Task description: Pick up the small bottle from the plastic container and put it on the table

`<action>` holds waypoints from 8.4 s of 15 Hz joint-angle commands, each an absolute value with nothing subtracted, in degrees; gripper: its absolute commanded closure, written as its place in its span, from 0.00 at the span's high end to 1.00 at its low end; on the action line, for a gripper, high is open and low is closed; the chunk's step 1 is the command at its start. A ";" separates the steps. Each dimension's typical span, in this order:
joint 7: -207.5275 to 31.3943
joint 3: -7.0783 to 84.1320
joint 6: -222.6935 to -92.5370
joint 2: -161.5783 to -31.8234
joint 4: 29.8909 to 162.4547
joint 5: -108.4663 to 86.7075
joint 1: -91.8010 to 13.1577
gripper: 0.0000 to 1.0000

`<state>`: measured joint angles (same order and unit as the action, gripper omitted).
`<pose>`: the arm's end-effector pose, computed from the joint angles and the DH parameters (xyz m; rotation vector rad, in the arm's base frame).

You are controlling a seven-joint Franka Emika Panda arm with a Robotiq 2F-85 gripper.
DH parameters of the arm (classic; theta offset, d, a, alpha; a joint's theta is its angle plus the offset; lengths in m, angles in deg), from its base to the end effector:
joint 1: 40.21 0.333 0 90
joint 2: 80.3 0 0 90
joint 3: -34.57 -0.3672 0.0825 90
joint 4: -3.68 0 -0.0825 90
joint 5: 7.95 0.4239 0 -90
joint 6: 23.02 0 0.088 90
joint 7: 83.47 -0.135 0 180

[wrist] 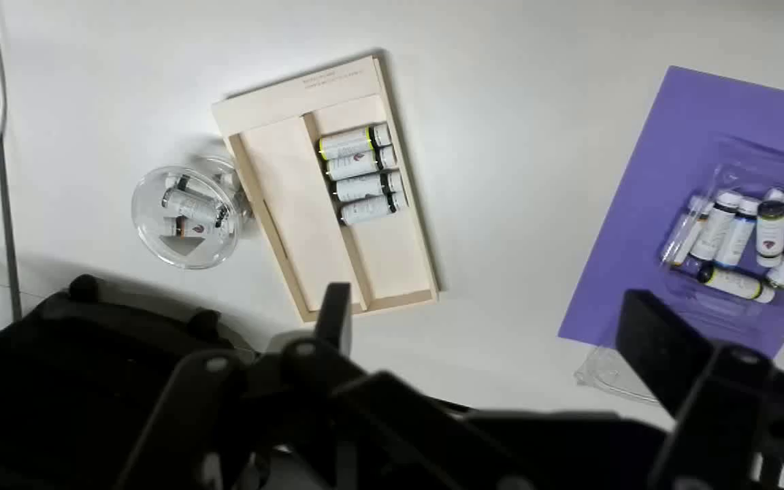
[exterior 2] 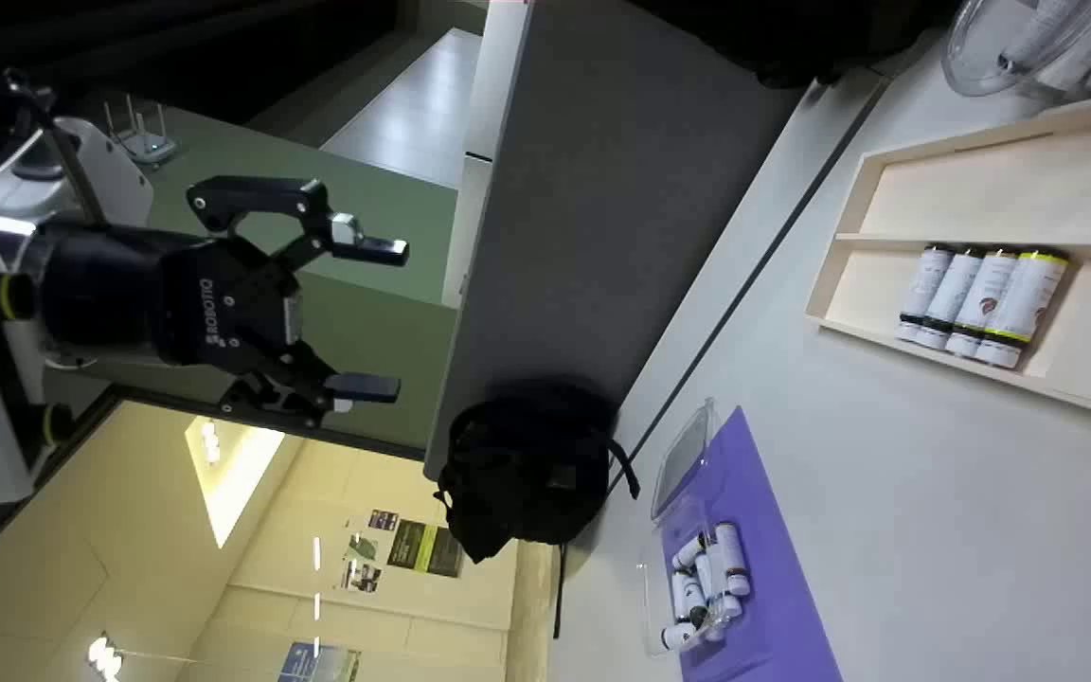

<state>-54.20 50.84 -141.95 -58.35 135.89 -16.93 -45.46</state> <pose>0.4353 -0.1941 0.5069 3.0266 0.3250 0.1701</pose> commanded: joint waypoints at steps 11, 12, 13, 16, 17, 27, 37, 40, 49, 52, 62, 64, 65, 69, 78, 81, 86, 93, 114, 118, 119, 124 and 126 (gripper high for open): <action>-54.49 49.22 -144.92 -61.38 134.64 -15.67 -44.62 1.00; -55.02 48.23 -147.28 -62.98 134.31 -15.16 -43.75 1.00; -54.81 47.33 -148.57 -64.02 133.57 -14.81 -43.04 1.00; -55.47 43.07 -153.85 -70.79 132.70 -13.05 -39.88 1.00; -55.05 41.74 -154.51 -72.95 132.34 -12.24 -38.87 1.00; -48.12 31.28 -153.96 -91.20 129.98 -11.63 -36.92 1.00; -52.10 29.13 -153.23 -96.16 128.29 -12.85 -37.20 1.00; -53.70 28.97 -155.01 -99.19 127.55 -13.29 -36.79 1.00; -59.92 25.83 -165.78 -107.24 128.35 -9.97 -37.00 1.00; -60.49 25.24 -166.47 -107.60 128.63 -9.67 -36.81 1.00; -63.39 25.84 -165.54 -111.16 127.36 -12.26 -34.98 0.67; -63.80 25.71 -165.19 -111.04 127.18 -12.53 -34.95 0.51; -63.80 25.67 -164.98 -111.07 126.96 -12.38 -35.05 0.45; -63.48 26.00 -164.65 -111.23 126.31 -12.11 -35.71 0.17; -63.54 27.57 -163.14 -108.20 126.32 -13.12 -36.24 0.00; -60.62 26.48 -159.33 -107.19 125.41 -12.00 -37.54 0.33; -53.96 24.96 -152.92 -108.34 122.76 -11.30 -38.90 0.67; -42.22 25.19 -155.41 -110.73 120.40 -22.30 -37.85 1.00; -8.35 21.35 -154.88 -113.78 117.82 -8.62 -41.26 0.43; -8.86 21.63 -155.68 -113.74 117.95 -7.14 -40.99 0.16; -8.97 21.65 -156.00 -113.74 117.98 -6.73 -40.97 0.08; -11.55 22.19 -154.64 -113.44 117.96 -5.24 -40.63 0.07; -12.75 22.71 -155.13 -113.34 118.11 -5.29 -40.27 0.07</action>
<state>-9.78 22.38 -155.95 -113.18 119.08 -5.99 -40.63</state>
